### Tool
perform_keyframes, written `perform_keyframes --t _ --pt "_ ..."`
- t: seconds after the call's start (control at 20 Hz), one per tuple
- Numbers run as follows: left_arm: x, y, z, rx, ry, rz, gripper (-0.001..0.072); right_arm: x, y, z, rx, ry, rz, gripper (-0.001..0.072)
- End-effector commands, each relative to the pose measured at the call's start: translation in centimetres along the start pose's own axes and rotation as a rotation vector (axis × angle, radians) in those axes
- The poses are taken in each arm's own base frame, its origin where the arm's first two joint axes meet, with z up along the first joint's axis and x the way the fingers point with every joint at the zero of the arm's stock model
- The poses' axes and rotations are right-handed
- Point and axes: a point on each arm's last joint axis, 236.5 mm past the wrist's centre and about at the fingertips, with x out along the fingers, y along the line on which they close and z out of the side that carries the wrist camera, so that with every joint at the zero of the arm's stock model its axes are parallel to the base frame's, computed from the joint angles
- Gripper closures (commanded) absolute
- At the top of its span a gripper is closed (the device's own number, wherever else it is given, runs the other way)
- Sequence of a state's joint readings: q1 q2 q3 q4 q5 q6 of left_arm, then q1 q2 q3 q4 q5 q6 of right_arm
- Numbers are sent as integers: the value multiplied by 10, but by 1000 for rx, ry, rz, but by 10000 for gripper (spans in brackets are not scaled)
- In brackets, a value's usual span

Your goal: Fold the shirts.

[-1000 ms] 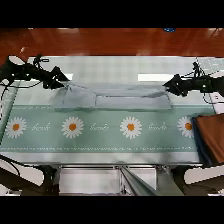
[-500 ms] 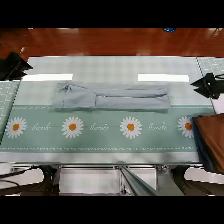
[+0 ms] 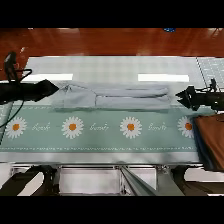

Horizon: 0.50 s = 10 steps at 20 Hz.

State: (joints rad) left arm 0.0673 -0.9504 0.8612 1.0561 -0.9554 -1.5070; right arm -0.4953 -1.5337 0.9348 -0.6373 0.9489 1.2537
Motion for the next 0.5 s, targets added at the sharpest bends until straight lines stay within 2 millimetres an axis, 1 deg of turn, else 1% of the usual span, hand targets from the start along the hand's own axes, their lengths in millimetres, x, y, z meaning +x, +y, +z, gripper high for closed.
perform_keyframes --t 0.0,0.15,0.35,0.4,0.45 --pt "13 -21 -20 39 18 -36 198 31 13 -9 23 58 36 301" --pt "13 -23 -18 16 11 -39 198 56 26 -28 6 121 39 301" --pt "13 -23 -18 15 10 -39 198 82 53 -36 -32 155 70 309" --pt "13 -23 -18 14 10 -41 198 86 60 -37 -53 161 74 429" --pt "13 -23 -18 14 8 -41 199 87 68 -37 -84 162 82 632"
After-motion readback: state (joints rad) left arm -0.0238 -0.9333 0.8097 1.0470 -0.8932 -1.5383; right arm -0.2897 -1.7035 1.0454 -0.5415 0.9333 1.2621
